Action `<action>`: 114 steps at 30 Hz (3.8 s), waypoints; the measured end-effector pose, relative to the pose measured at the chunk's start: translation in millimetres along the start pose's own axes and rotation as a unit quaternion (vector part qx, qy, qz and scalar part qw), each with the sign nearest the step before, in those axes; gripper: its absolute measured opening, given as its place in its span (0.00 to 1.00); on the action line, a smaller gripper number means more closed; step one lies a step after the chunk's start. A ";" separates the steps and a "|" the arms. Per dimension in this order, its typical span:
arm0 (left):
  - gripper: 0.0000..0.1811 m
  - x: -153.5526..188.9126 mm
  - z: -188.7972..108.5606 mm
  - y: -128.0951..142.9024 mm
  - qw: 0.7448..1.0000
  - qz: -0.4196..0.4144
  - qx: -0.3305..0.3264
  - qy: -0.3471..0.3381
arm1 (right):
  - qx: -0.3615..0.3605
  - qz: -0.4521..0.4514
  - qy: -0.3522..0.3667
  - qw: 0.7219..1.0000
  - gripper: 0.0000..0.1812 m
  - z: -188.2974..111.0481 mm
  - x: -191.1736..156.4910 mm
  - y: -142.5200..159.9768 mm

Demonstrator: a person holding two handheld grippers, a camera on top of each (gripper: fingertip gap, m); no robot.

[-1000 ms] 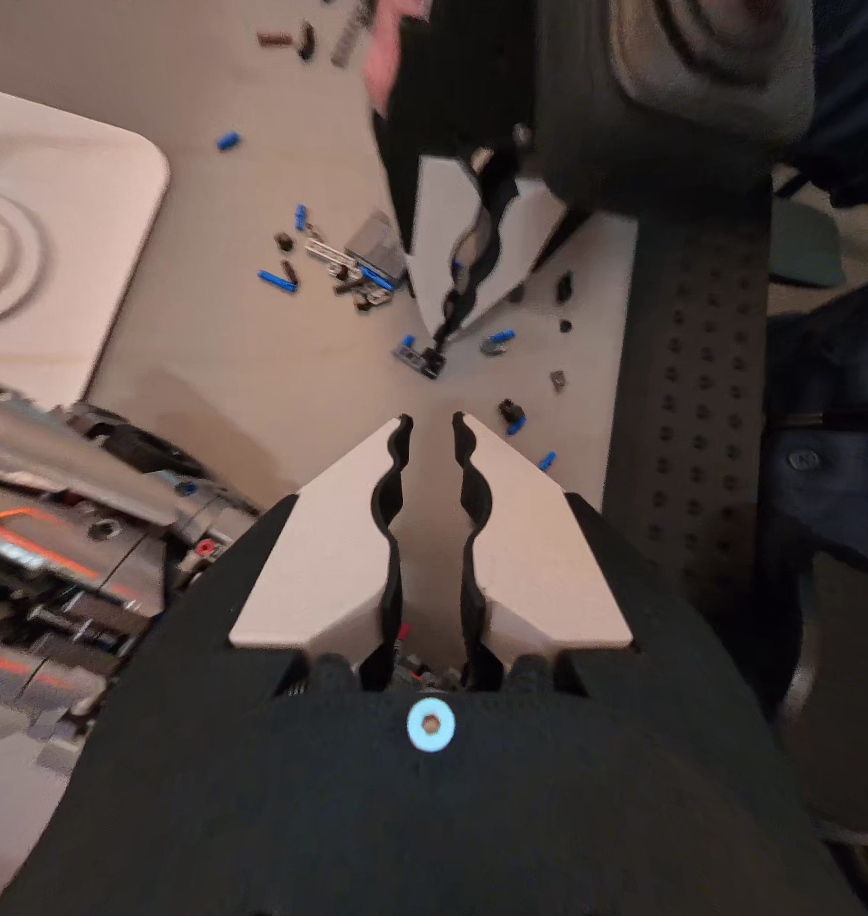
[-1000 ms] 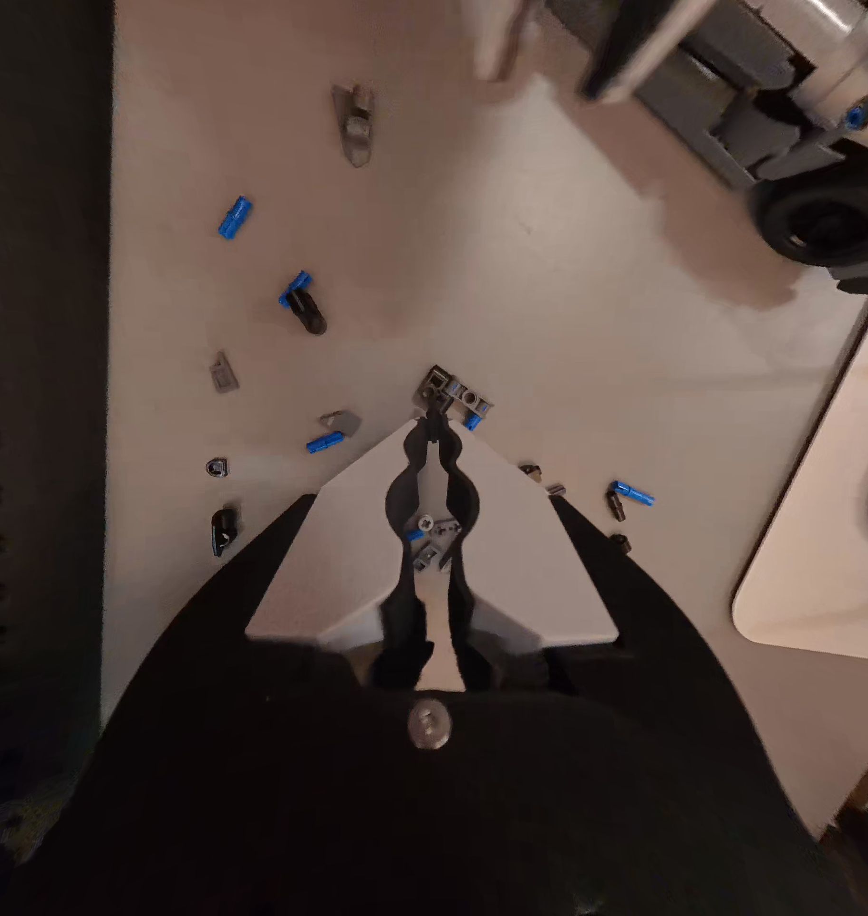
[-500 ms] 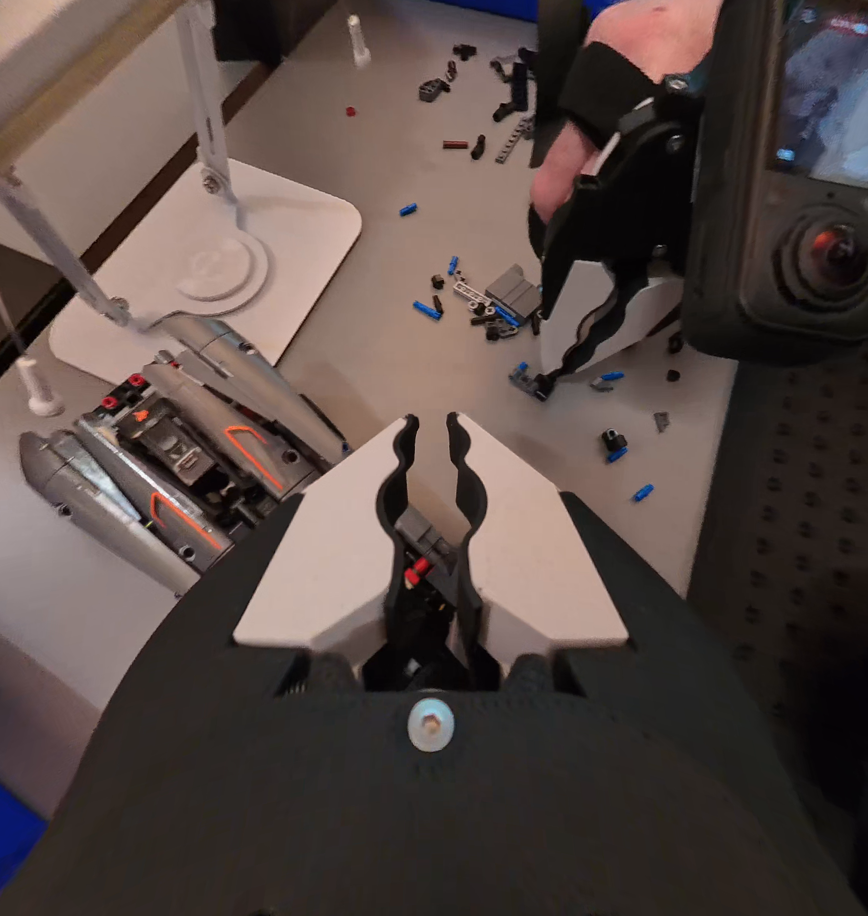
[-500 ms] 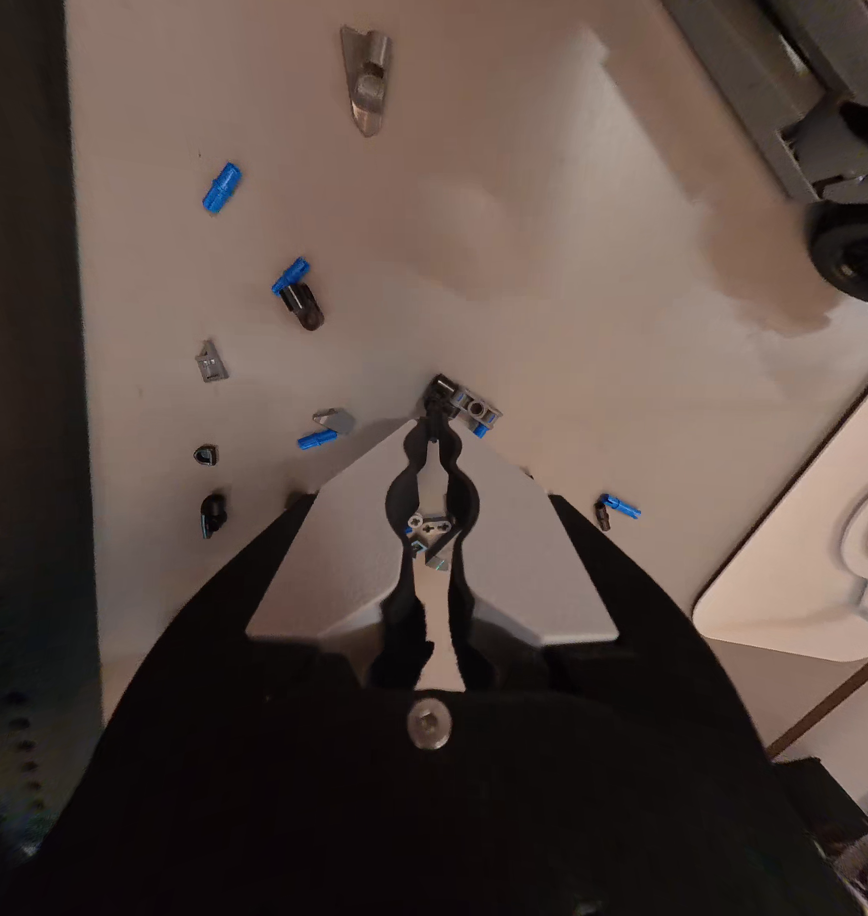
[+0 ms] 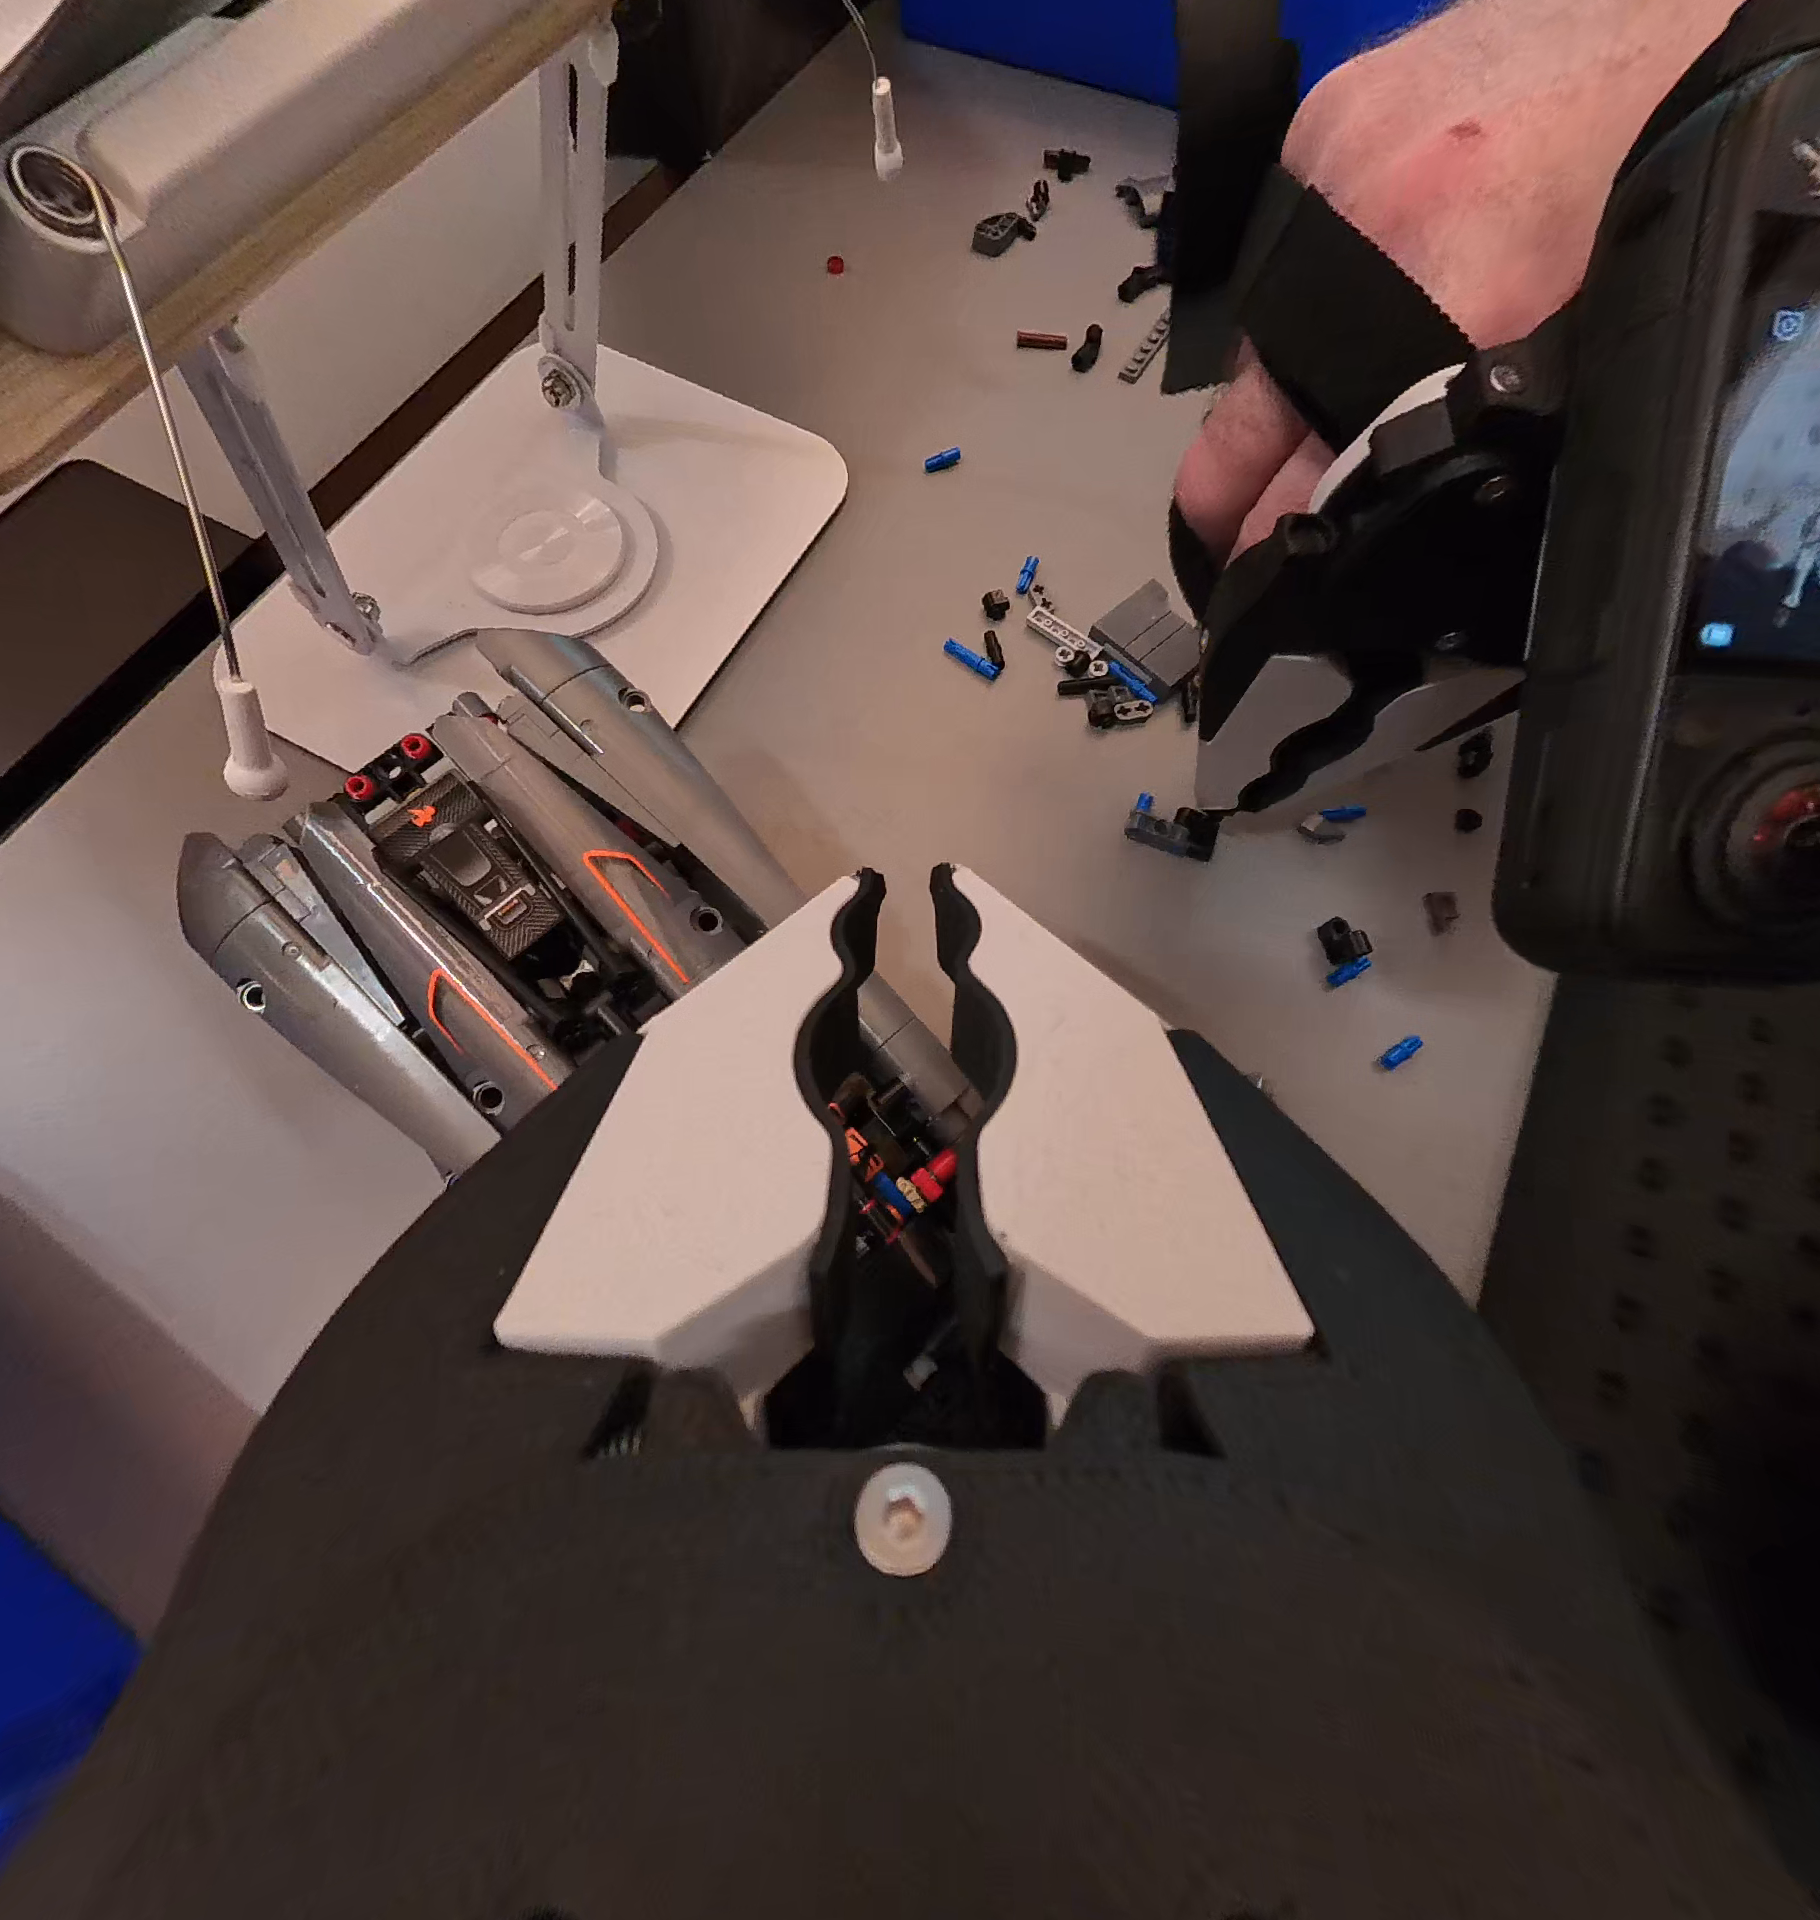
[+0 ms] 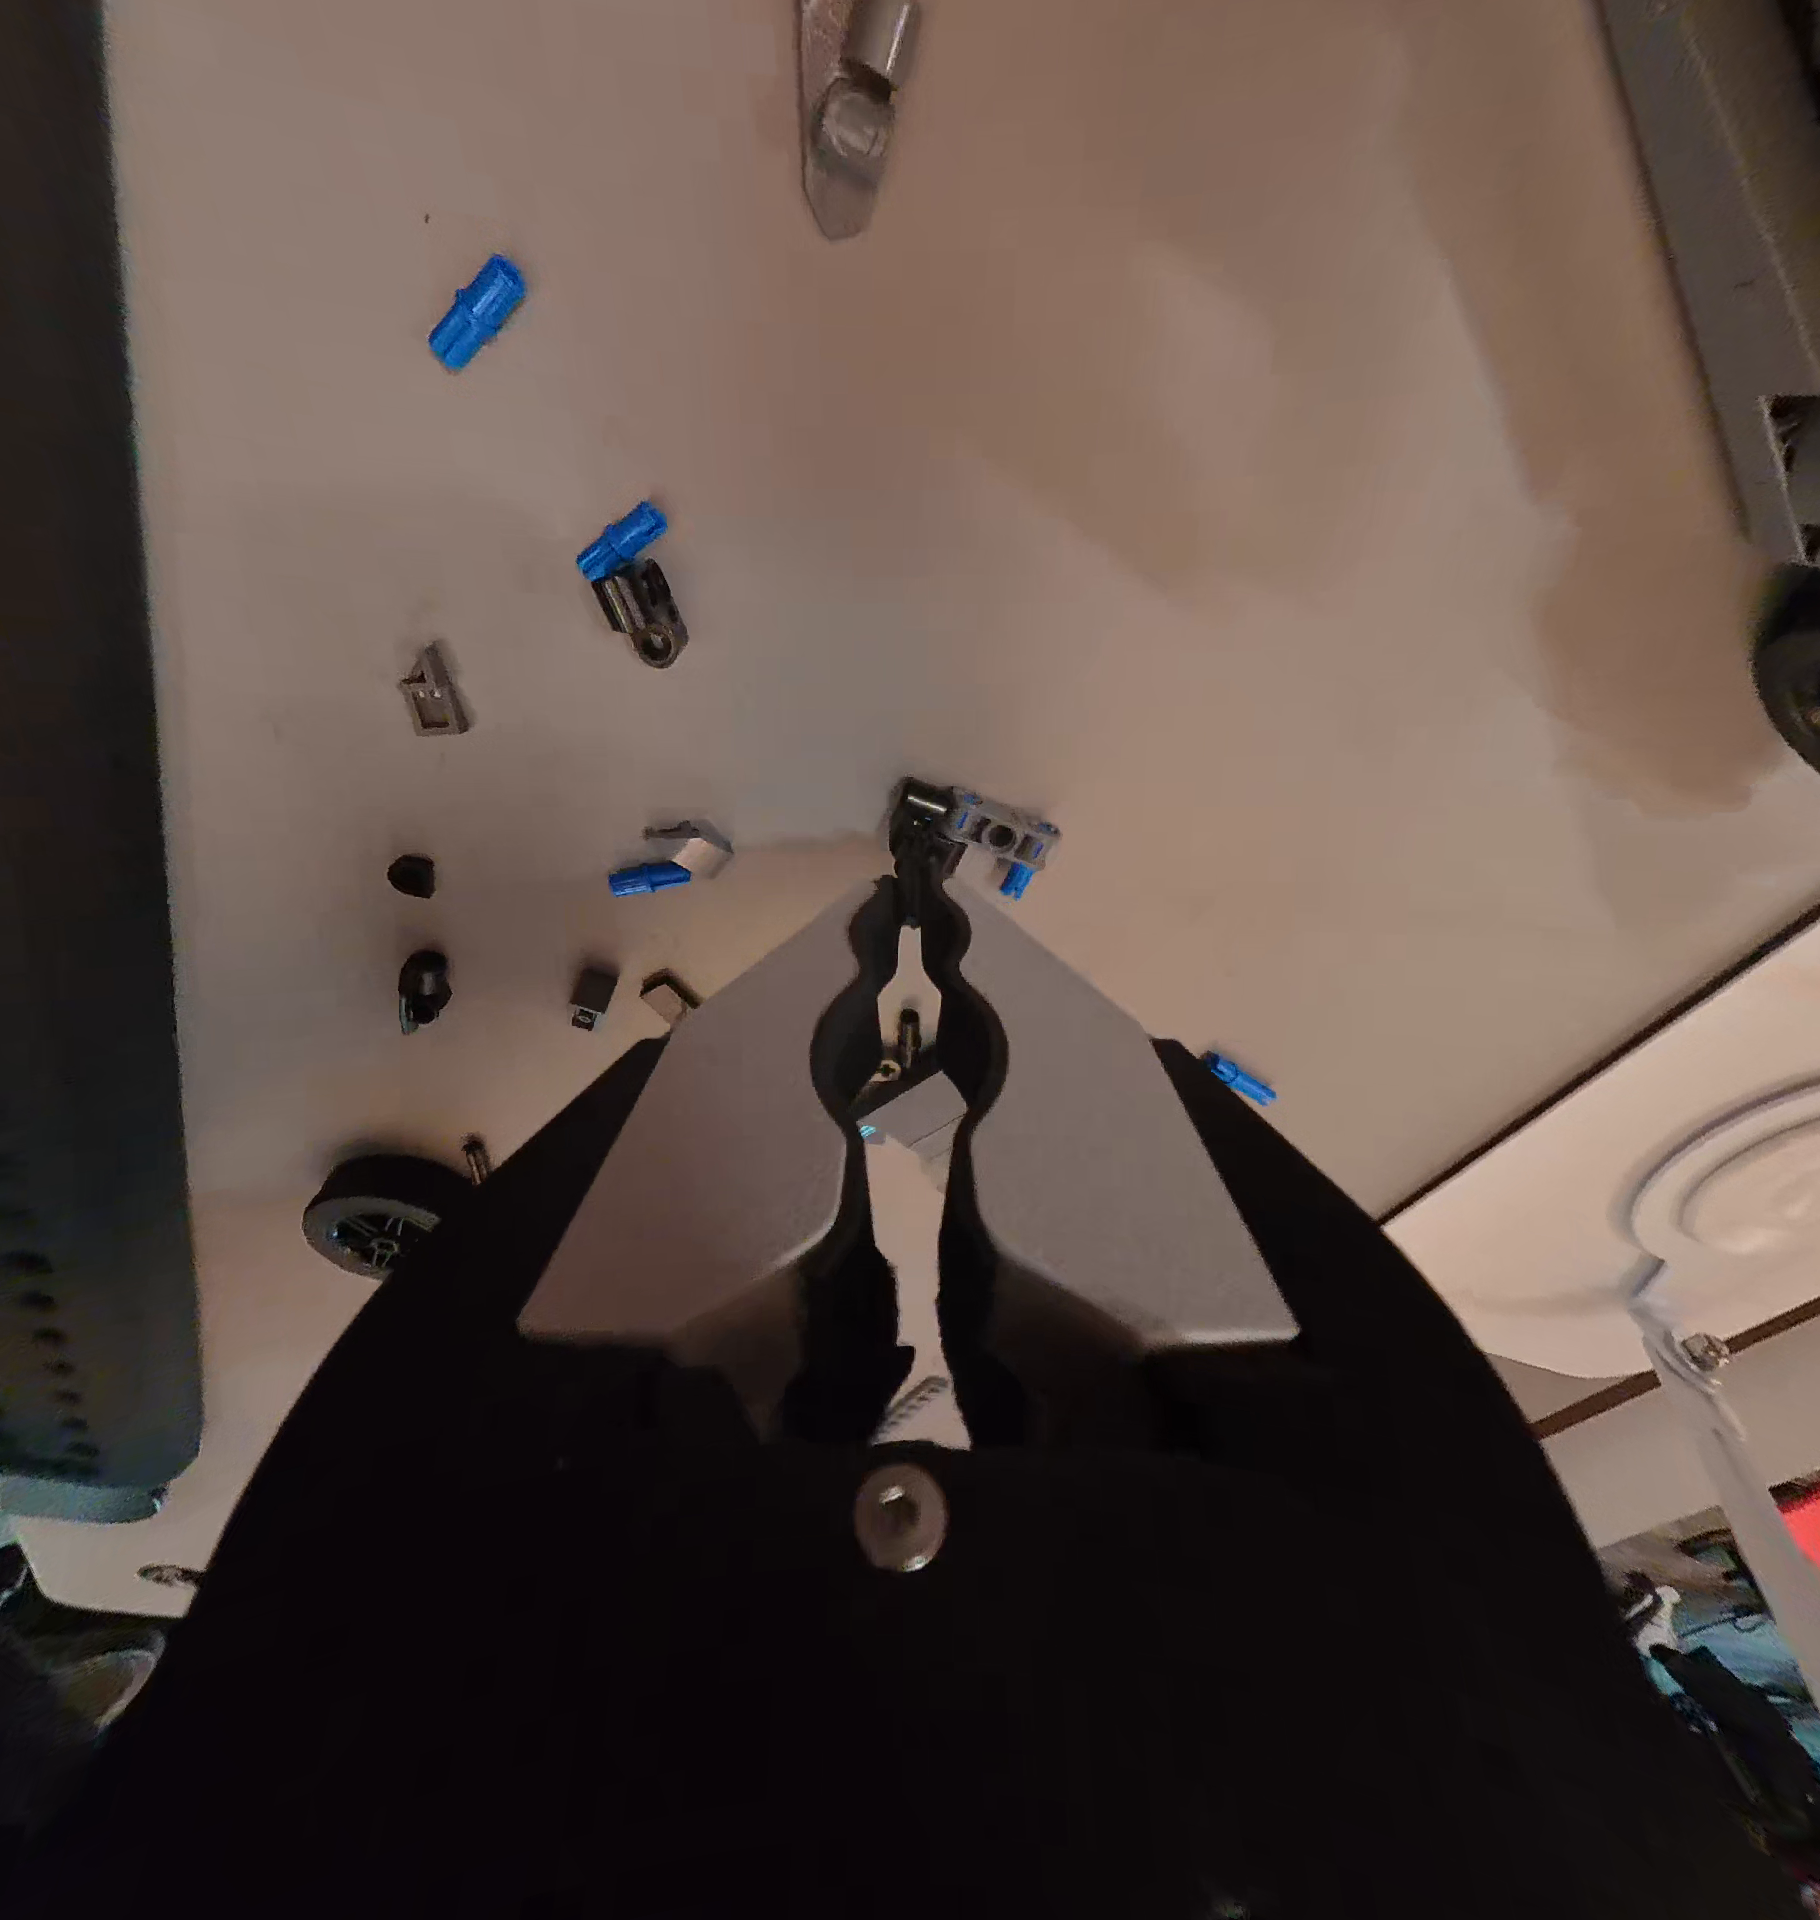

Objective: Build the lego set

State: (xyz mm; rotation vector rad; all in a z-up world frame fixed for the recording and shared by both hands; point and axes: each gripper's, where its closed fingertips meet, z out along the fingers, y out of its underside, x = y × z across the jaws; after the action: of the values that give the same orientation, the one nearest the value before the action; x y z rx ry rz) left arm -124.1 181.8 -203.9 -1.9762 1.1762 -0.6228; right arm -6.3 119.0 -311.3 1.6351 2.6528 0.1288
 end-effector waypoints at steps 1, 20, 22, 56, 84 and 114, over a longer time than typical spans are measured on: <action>0.04 -0.3 0.5 0.6 1.000 0.000 -0.002 -0.001 | -0.007 -0.005 -0.001 1.000 0.00 0.0 0.3 -0.3; 0.04 -4.6 4.4 4.5 1.000 -0.002 -0.002 0.002 | -0.009 0.024 0.002 1.000 0.08 -8.7 5.2 1.6; 0.05 -3.4 5.2 3.1 1.000 0.000 0.001 0.005 | 0.022 0.031 -0.006 0.999 0.06 -14.7 0.5 -0.3; 0.17 34.7 0.8 -44.7 0.980 -0.010 0.155 0.121 | 0.224 0.088 0.507 0.827 0.01 -135.3 57.8 -18.7; 0.02 46.1 -43.9 -67.9 0.939 0.015 0.286 0.192 | 0.386 0.145 0.516 0.751 0.11 -176.1 53.5 -25.1; 0.03 42.1 -48.6 -63.3 0.924 0.005 0.308 0.225 | 0.483 0.252 0.393 0.741 0.09 -144.4 67.9 23.8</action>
State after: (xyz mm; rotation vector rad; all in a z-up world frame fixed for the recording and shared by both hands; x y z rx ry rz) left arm -106.1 146.9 -122.6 -1.3216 1.0645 -1.3115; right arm -24.7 181.8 -163.8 3.2258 2.8449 -0.9340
